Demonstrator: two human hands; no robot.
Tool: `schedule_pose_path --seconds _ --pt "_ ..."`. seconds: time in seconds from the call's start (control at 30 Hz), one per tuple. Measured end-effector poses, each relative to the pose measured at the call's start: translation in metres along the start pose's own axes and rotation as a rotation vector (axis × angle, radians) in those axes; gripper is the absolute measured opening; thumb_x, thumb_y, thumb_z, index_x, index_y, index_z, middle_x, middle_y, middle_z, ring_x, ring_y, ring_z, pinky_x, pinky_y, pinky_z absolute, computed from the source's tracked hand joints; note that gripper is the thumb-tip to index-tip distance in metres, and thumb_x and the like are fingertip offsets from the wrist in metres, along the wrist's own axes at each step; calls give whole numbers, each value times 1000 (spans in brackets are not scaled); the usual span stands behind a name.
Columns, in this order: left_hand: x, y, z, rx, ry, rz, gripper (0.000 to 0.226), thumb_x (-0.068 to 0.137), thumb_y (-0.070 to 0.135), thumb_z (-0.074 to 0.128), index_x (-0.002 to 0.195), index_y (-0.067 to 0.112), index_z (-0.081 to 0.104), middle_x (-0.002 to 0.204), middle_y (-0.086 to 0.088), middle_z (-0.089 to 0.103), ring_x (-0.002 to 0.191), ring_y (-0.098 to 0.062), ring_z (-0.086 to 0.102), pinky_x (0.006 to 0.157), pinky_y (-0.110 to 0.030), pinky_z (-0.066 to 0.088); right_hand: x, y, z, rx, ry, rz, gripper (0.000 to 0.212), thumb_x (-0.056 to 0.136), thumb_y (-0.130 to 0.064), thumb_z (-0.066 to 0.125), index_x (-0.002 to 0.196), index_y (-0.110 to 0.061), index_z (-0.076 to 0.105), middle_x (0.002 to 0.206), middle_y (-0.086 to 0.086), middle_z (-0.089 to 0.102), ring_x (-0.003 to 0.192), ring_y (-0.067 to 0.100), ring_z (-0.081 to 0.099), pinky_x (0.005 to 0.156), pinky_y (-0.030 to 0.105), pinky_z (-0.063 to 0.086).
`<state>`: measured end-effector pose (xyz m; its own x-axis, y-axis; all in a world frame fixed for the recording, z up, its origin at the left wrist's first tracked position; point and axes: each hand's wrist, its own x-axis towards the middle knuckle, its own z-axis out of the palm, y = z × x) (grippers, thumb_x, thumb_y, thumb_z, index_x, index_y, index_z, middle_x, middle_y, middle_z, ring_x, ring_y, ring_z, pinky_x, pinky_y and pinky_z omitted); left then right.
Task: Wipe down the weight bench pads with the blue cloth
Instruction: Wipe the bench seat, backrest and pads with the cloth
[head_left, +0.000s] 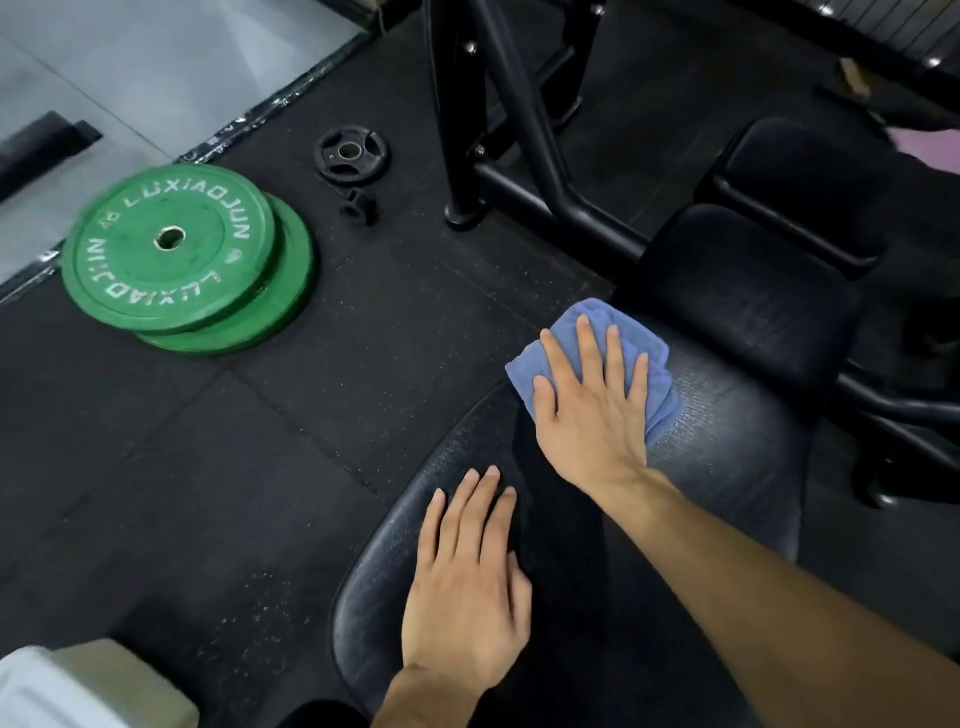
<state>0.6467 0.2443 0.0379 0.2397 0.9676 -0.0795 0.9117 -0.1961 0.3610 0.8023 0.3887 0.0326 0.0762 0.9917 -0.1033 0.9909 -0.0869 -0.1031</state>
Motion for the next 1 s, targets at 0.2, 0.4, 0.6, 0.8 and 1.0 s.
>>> schedule_pose_path --seconds 0.2,0.4,0.6,0.8,1.0 --pt "-3 -4 3 -95 59 -4 58 95 20 40 151 6 44 162 -7 39 156 -19 24 127 -47 21 -52 -9 5 -12 2 -85 61 104 -46 18 163 -31 15 174 6 2 160 28 -5 126 61 6" --pt "-5 -5 5 -405 156 -113 43 96 13 34 135 10 50 153 -4 45 148 -20 40 123 -36 33 -127 -15 11 8 8 -141 60 103 -42 28 162 -29 26 173 5 10 160 25 -1 126 60 14" --pt "-20 -13 -19 -541 156 -205 46 95 8 49 140 16 53 158 12 37 145 -4 38 116 -32 41 -161 -15 11 -49 -15 -191 62 102 -42 27 162 -28 26 173 7 12 160 27 3 125 60 18" --pt "-60 -51 -12 -12 134 -170 54 106 33 35 155 10 40 167 -6 31 157 -22 22 126 -50 24 -116 -24 8 -57 -52 -186 59 104 -45 14 163 -38 13 174 -1 -3 160 22 -12 127 57 3" --pt "-62 -54 -3 -20 147 -148 56 107 35 37 157 10 36 169 -7 28 158 -23 19 128 -48 21 -70 -54 10 4 -30 -83 59 103 -47 13 162 -41 12 174 0 1 160 27 -4 127 59 0"
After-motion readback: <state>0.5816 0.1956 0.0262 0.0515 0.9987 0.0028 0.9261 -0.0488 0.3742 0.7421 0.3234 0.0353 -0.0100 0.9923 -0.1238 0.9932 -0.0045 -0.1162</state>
